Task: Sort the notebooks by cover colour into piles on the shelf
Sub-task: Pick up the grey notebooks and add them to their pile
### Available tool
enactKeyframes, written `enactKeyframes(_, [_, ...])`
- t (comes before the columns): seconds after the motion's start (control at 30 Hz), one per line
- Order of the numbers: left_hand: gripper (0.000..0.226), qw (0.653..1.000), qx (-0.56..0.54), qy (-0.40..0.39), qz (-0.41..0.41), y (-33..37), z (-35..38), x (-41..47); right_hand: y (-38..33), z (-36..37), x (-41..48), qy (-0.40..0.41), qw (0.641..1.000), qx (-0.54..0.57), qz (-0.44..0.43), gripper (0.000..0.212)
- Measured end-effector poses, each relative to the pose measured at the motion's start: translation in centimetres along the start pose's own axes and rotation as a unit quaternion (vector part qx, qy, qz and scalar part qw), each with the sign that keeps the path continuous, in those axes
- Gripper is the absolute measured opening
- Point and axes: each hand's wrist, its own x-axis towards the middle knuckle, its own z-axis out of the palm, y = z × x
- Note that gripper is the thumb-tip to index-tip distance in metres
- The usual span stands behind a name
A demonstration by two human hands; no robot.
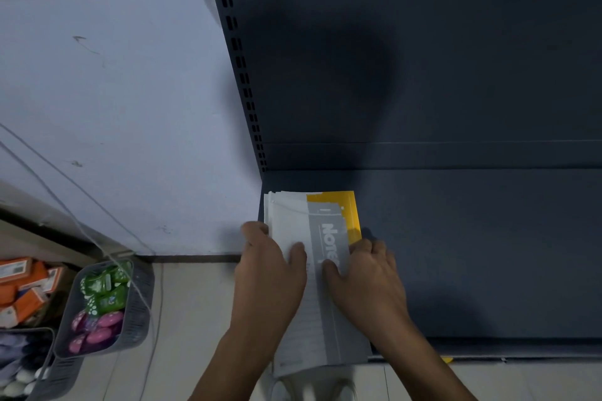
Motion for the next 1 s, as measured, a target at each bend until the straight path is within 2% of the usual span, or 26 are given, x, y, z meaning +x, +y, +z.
enactKeyframes(0.07, [0.038,0.997,-0.067,-0.024,-0.009,-0.1,-0.1,0.5,-0.1,0.1,0.1,-0.004,1.0,0.011,0.001,0.059])
enactKeyframes(0.2, [0.014,0.994,-0.107,-0.03,0.011,-0.7,-0.7,1.9,0.0,-0.1,0.5,0.007,0.998,0.056,0.03,0.059])
enactKeyframes(0.33, [0.013,0.99,-0.133,-0.035,0.013,-0.7,-0.5,2.7,0.5,-0.2,1.0,0.008,0.99,0.128,0.056,0.059])
enactKeyframes(0.4, [0.014,0.987,-0.156,-0.045,0.012,-0.4,-0.4,3.0,0.5,-0.6,1.0,0.002,0.974,0.209,0.082,0.053])
enactKeyframes(0.5, [0.018,0.977,-0.201,-0.067,0.008,0.4,-0.5,3.1,0.6,-1.6,1.2,-0.014,0.922,0.373,0.103,0.041])
enactKeyframes(0.6, [0.022,0.97,-0.223,-0.097,0.027,1.4,-0.4,2.9,1.1,-3.0,0.7,-0.029,0.897,0.431,0.091,0.02])
enactKeyframes(0.7, [0.027,0.963,-0.211,-0.156,0.065,2.4,0.3,2.3,2.2,-4.1,0.3,0.005,0.881,0.465,0.091,0.026])
enactKeyframes(0.9, [0.037,0.951,-0.11,-0.239,0.161,6.3,3.3,0.3,5.2,-7.4,-1.6,0.086,0.831,0.526,0.162,0.03])
enactKeyframes(1.0, [0.04,0.94,-0.105,-0.271,0.181,9.1,4.6,-1.4,8.1,-9.5,-3.4,0.099,0.819,0.543,0.155,0.021])
